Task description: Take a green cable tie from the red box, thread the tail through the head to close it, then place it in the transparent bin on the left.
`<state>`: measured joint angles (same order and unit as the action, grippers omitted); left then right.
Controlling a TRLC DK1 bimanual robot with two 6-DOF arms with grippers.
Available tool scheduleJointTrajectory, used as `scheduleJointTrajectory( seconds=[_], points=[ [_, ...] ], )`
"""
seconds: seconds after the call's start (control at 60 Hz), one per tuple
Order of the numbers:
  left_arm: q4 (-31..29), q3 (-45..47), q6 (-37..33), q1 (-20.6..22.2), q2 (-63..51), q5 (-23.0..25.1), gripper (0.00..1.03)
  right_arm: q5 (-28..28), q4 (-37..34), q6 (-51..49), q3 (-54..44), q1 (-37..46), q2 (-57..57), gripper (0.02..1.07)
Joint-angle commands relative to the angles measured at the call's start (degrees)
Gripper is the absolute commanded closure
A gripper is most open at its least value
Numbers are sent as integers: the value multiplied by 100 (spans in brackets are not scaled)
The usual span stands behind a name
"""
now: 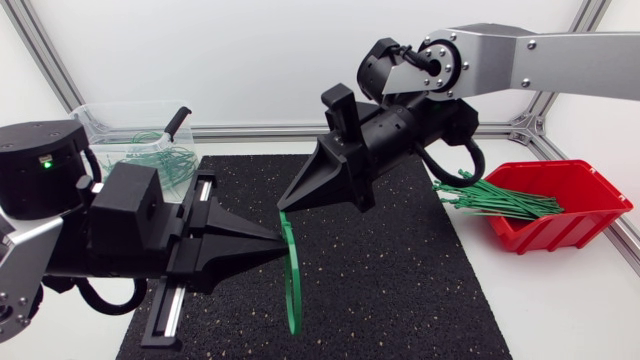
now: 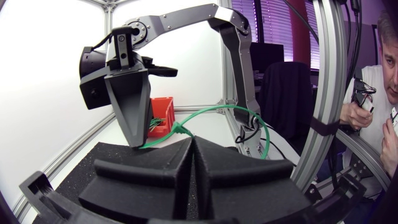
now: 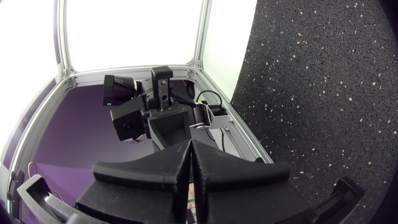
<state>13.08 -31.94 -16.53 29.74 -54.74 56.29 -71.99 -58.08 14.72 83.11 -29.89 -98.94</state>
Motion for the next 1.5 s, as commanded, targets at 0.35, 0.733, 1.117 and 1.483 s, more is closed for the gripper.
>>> scheduleJointTrajectory(
  seconds=[0.35,0.733,1.117,1.483],
  points=[
    [-376,-629,1,-346,-467,101,100,493,16,-162,100,71,23,52],
    [-2574,-1323,-966,-311,-713,-1911,100,3173,96,-409,118,36,287,19],
    [-3198,-2272,-614,-855,-898,-5032,100,5775,271,-839,-85,-8,700,7],
    [-2714,-4057,-579,-3070,-2401,-5928,100,7524,254,-778,-322,168,1157,7]
  ],
)
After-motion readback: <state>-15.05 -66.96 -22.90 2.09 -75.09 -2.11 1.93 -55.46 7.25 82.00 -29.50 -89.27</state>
